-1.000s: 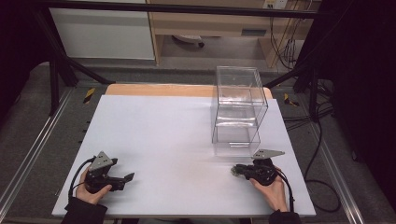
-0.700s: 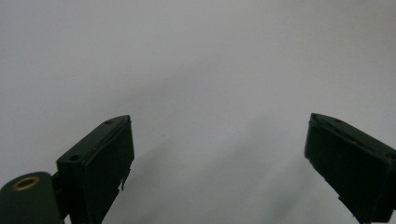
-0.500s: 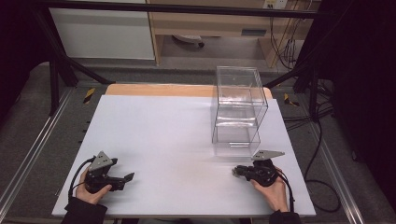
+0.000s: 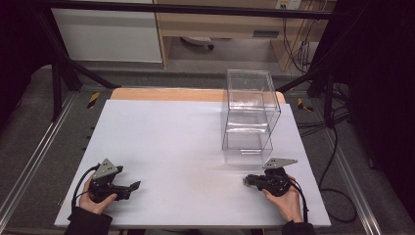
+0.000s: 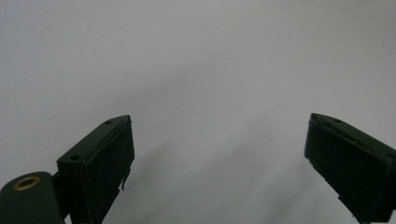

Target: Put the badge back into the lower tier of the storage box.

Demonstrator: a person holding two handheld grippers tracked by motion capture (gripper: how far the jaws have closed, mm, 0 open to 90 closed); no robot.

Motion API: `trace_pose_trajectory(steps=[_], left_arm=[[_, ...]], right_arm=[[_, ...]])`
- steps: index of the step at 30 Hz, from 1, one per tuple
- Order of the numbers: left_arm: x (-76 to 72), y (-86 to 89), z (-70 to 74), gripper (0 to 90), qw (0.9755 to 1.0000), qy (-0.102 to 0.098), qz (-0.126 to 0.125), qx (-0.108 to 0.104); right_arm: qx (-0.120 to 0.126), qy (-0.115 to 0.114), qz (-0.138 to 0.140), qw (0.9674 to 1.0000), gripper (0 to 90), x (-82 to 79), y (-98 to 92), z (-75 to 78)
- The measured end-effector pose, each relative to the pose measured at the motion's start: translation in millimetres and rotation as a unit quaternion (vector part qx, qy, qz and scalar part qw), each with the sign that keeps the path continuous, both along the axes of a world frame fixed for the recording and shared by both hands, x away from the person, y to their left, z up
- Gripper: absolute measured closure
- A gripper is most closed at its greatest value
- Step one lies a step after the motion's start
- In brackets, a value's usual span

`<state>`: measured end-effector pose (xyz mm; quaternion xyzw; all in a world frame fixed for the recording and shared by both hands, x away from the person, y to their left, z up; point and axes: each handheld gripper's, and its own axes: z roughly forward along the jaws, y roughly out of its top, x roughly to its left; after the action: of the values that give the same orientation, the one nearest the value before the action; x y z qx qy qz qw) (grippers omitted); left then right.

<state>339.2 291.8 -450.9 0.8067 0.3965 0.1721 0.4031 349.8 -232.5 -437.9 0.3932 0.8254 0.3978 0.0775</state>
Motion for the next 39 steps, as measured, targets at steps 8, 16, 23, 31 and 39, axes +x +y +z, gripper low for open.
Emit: trace_pose_trajectory(steps=[8,16,23,31,39], left_arm=[[0.0,0.2,0.1,7.9,1.0,0.0,0.001,-0.001],[-0.1,0.2,0.2,7.9,1.0,0.0,0.001,-0.001],[-0.2,0.4,0.4,7.9,1.0,-0.001,0.001,-0.001],[-0.1,0.6,0.3,7.9,1.0,0.0,0.002,-0.002],[-0.1,0.7,0.3,8.0,1.0,-0.001,0.003,-0.002]], right_arm=[[0.007,-0.005,0.0,1.0,83.3,-1.0,0.4,2.8],[0.006,-0.015,-0.004,0.9999,88.0,-2.1,-1.2,5.3],[0.011,-0.021,-0.006,0.9997,88.1,-3.1,-3.3,8.4],[0.011,-0.031,-0.007,0.9994,88.1,-4.1,-4.6,12.3],[0.015,-0.037,-0.011,0.9991,88.0,-6.3,-4.8,17.1]])
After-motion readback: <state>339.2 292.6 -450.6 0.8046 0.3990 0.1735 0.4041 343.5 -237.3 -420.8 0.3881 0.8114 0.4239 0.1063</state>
